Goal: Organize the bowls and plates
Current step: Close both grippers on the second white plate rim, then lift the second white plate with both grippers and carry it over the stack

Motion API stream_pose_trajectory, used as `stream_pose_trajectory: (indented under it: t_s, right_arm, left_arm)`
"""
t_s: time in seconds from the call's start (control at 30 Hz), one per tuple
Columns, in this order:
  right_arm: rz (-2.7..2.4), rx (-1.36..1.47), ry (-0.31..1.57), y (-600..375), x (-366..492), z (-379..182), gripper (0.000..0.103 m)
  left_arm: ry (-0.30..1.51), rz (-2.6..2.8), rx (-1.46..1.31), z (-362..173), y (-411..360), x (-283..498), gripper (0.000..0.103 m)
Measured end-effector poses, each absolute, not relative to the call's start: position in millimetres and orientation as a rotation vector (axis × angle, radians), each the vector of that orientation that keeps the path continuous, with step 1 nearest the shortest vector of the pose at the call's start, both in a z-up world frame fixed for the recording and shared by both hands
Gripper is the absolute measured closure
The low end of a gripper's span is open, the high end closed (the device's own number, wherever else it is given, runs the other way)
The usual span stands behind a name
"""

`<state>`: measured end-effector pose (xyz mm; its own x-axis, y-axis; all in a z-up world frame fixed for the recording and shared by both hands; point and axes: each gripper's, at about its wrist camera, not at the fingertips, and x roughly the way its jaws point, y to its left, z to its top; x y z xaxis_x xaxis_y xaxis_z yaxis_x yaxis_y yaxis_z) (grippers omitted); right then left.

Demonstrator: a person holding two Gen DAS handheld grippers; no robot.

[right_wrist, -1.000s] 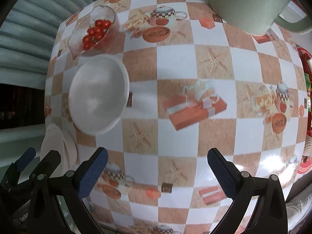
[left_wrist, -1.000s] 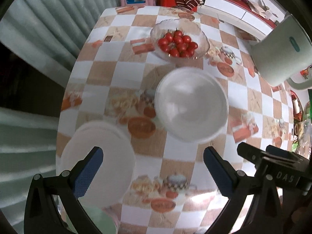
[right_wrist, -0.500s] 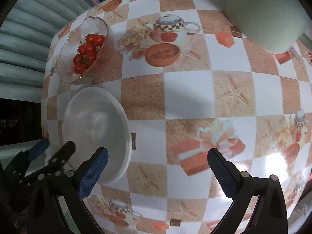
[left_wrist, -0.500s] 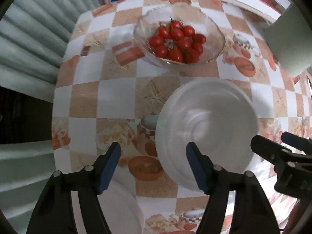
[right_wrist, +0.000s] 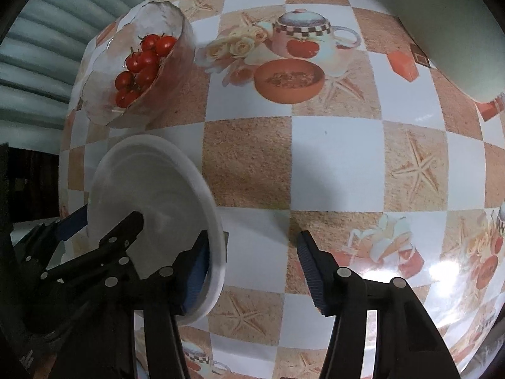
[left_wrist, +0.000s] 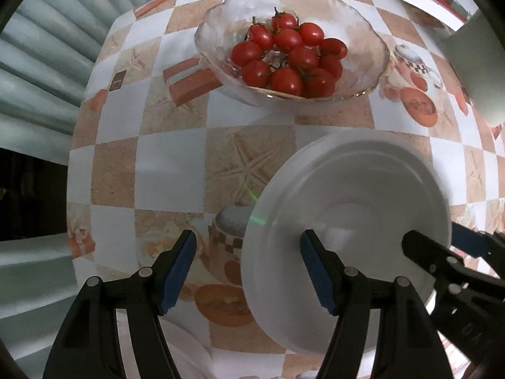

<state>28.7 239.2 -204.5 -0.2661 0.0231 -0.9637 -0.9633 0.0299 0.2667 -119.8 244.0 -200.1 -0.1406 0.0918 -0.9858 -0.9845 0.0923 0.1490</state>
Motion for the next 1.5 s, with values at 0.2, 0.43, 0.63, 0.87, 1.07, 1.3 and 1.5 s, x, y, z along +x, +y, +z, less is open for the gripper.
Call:
stream_pose_trajectory:
  t_s: [0.2,0.43,0.63,0.87,1.07,1.3,1.5]
  right_arm:
    - [1.438,-1.033,1.434,240.4,15.6,-206.3,0.072]
    - [1.431,-1.032,1.487,224.1,10.8,-209.4,0.078]
    - [1.396,-1.045,1.497,206.6,22.1,-212.0,0.078]
    - [1.351,-1.059,1.514,166.2,36.4,-215.7,0.078]
    - [1.334,-1.087,1.528,124.7,39.5,-217.2,0.078]
    - [1.295,-1.099,1.548,86.8,39.7,-216.1,0.078]
    - [1.299,-1.082,1.530,73.1,37.9,-200.2,0.078]
  left_arm:
    - [1.279,1.195,-1.003,-203.1,245.8,-109.1,0.062]
    - [1.262,1.143,-1.023,-205.2,230.0,-96.2,0.069]
    - [1.274,1.101,-1.013,-207.3,201.0,-79.2,0.070]
    - [1.309,1.055,-1.003,-212.8,147.7,-57.4,0.070]
    - [1.322,1.031,-1.004,-217.7,99.4,-42.6,0.070]
    - [1.331,1.012,-0.980,-215.6,54.4,-27.6,0.070]
    - [1.289,1.029,-0.972,-196.9,29.1,-24.4,0.070]
